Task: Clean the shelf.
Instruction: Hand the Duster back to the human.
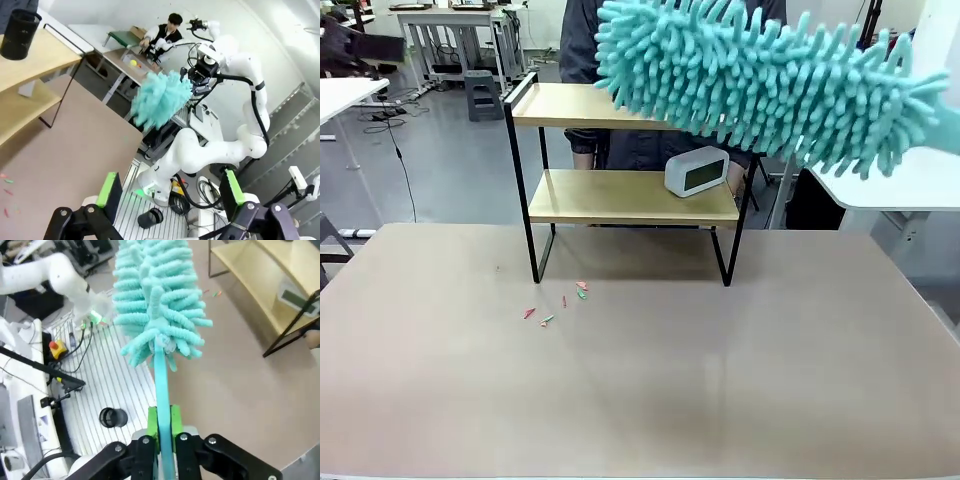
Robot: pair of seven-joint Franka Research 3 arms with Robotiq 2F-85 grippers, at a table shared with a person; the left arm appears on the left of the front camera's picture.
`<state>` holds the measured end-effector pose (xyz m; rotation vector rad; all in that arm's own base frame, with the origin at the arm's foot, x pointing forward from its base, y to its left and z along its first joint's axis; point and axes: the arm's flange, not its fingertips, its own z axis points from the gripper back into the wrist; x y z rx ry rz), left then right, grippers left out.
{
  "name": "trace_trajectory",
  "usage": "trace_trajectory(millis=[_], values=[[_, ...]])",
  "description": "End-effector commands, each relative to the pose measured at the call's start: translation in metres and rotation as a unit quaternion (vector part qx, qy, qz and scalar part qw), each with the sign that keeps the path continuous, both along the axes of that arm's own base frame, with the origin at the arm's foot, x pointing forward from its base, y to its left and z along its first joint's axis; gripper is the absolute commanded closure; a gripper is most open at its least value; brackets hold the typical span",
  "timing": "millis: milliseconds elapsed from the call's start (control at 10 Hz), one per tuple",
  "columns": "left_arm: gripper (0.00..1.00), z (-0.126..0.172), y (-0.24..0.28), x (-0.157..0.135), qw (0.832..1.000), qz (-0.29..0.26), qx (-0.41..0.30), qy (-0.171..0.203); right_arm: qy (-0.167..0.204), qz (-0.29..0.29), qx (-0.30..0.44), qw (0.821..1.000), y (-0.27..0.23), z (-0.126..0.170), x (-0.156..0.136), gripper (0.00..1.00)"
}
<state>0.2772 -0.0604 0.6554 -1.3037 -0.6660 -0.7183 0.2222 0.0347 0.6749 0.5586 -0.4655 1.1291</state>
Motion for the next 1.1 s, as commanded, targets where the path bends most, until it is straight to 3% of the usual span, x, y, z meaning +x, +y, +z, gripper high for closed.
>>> trace_trajectory(millis=[0,200,500,1000], values=[[0.00,-0.005,-0.026,0.012,0.997,-0.053,0.051,0.002,0.060,0.093,-0.084,0.990,0.041,0.003,0.045,0.88],[0.00,0.009,-0.059,0.031,0.989,-0.114,0.090,-0.008,0.092,0.157,-0.149,0.972,0.076,0.023,0.061,0.88],[0.00,0.002,-0.121,0.065,0.969,-0.189,0.160,0.000,0.121,0.213,-0.187,0.951,0.110,0.024,0.064,0.88],[0.00,-0.031,-0.179,0.059,0.951,-0.242,0.188,-0.034,0.161,0.157,-0.085,0.971,0.108,0.023,0.089,0.88]])
